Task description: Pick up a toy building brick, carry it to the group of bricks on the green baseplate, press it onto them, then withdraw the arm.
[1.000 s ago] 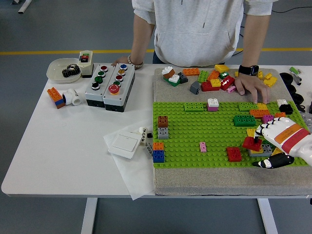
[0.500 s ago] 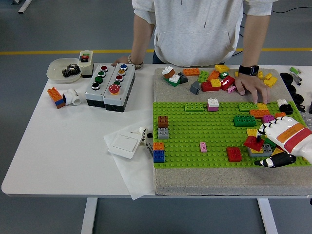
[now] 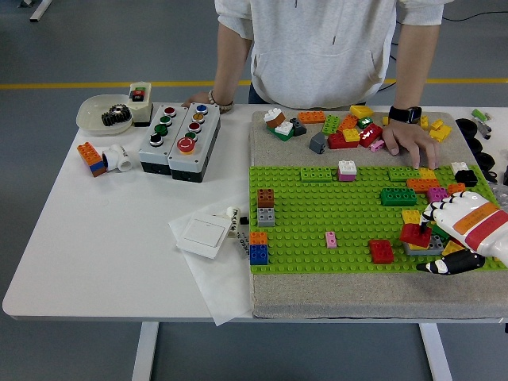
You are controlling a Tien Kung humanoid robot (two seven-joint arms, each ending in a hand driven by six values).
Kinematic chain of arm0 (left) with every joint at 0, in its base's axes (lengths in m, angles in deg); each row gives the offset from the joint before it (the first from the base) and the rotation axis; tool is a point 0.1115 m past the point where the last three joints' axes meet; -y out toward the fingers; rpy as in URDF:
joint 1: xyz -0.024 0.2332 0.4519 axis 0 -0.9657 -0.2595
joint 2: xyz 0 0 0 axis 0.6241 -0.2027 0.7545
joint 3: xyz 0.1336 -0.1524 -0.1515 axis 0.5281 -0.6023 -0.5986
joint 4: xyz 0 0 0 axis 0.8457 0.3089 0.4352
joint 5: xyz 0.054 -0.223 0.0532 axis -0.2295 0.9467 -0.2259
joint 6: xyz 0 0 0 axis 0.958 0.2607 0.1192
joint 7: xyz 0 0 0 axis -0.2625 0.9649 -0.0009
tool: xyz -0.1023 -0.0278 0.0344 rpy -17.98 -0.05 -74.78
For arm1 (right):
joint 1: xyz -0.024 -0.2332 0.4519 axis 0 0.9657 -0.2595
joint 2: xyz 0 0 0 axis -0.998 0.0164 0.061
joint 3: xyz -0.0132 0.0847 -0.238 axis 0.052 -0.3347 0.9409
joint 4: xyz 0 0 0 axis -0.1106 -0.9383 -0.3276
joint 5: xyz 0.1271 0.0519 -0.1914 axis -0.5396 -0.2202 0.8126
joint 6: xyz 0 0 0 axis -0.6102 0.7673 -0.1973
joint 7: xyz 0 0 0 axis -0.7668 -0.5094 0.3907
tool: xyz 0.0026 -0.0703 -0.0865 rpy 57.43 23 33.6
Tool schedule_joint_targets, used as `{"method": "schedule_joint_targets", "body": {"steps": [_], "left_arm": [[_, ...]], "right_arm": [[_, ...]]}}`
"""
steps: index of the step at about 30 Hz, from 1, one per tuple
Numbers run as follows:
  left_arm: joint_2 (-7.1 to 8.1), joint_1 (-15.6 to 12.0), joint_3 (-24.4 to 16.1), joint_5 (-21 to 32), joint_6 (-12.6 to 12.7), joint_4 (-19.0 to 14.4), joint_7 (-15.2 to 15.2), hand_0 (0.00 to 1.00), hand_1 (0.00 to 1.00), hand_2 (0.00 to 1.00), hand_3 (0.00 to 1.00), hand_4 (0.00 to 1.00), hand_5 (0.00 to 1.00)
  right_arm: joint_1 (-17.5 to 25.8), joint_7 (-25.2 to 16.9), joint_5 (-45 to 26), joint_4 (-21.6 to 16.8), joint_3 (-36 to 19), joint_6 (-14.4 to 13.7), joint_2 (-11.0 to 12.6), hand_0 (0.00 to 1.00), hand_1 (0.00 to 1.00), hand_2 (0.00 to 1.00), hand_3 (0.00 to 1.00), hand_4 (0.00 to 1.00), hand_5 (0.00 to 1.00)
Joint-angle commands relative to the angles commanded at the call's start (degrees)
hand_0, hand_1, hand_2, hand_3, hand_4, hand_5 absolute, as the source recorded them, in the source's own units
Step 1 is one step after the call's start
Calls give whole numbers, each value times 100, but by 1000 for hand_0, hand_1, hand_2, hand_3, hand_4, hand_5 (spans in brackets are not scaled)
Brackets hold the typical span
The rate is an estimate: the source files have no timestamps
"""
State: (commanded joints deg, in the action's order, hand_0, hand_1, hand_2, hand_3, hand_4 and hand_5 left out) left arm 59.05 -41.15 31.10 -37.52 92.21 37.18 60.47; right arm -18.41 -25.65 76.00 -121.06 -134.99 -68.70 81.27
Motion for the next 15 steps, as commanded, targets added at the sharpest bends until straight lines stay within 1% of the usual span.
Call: {"method": "schedule_joint_targets", "body": {"steps": [15], "left_arm": [[4, 8, 18, 24, 0, -3, 12, 741, 736, 725, 584, 611, 646]], "right_arm": [[1, 24, 0, 22, -70, -26, -11, 567, 567, 656, 536, 998, 636]]}}
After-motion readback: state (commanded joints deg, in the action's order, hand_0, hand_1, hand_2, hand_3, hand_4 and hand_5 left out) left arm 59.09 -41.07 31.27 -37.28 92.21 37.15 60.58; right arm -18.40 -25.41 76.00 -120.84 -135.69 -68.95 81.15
